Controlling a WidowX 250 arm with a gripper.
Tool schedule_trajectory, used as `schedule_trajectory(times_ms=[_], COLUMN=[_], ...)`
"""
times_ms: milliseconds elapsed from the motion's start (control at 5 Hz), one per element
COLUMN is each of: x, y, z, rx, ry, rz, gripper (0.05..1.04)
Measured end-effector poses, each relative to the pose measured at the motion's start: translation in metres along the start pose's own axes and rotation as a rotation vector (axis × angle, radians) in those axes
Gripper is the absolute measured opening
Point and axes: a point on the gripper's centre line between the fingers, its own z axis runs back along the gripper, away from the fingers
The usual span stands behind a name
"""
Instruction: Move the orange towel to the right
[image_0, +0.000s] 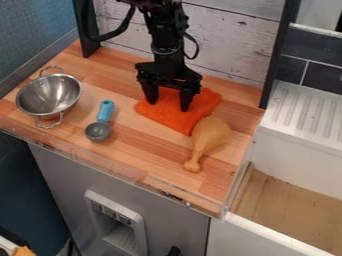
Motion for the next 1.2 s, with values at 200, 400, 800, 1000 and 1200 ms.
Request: schedule_trajectory(times_ms=[200,400,800,1000,1200], x=[-0.016,-0.032,-0.068,-0.083,-0.096], y=[0.001,0.002,0.007,0.008,0.008], z=[0.005,0.008,0.006,0.009,0.012], rx=[0.007,0.012,0.023,0.030,0.029], ry=[0.003,0.011,0.048,0.067,0.070], rz=[-0.023,-0.040,-0.056,-0.075,-0.094], gripper=[0.999,0.999,0.999,0.999,0.999])
